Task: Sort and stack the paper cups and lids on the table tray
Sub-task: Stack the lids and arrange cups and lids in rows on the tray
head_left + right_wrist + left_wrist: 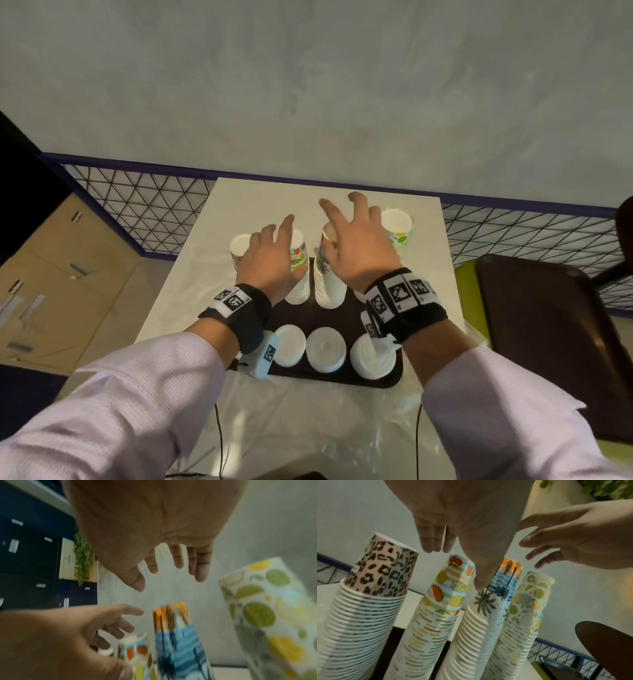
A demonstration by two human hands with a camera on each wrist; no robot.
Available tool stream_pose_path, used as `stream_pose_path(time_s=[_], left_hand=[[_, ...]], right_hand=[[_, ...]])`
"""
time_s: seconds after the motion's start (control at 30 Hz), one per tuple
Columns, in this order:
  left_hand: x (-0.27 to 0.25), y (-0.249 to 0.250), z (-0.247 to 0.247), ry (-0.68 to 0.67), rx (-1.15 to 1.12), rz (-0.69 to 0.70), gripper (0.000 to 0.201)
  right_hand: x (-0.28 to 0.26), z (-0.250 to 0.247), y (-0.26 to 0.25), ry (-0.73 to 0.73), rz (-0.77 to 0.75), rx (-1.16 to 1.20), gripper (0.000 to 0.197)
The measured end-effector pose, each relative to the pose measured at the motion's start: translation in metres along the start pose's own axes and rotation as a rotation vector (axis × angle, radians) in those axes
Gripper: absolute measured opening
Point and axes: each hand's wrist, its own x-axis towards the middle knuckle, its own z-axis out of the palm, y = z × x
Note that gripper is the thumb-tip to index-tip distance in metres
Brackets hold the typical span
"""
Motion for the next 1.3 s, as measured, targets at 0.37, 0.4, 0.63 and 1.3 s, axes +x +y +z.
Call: stream_pose_path(time_s=[0.37, 0.4, 0.63, 1.3], left_hand=[[0.022, 0.050, -0.012, -0.079, -0.036, 0.300, 0.102], [0.026, 0.052, -0.009, -0.096, 0.001, 0.289, 0.102], [0.028, 0.052, 0.018, -0.152, 0.048, 0.230, 0.071], [0.029, 0.056, 0.019, -0.137, 0.085, 0.198, 0.070]], right_hand=[[-0.015, -0.017, 0.089, 0.176, 0.334, 0.522, 0.083], [-0.014, -0.011, 0.091, 0.129, 0.332, 0.531, 0.086], [-0.004, 0.027, 0.094, 0.057, 0.318, 0.454, 0.076], [-0.026, 0.027, 0.087, 0.044, 0.371, 0.451, 0.068]])
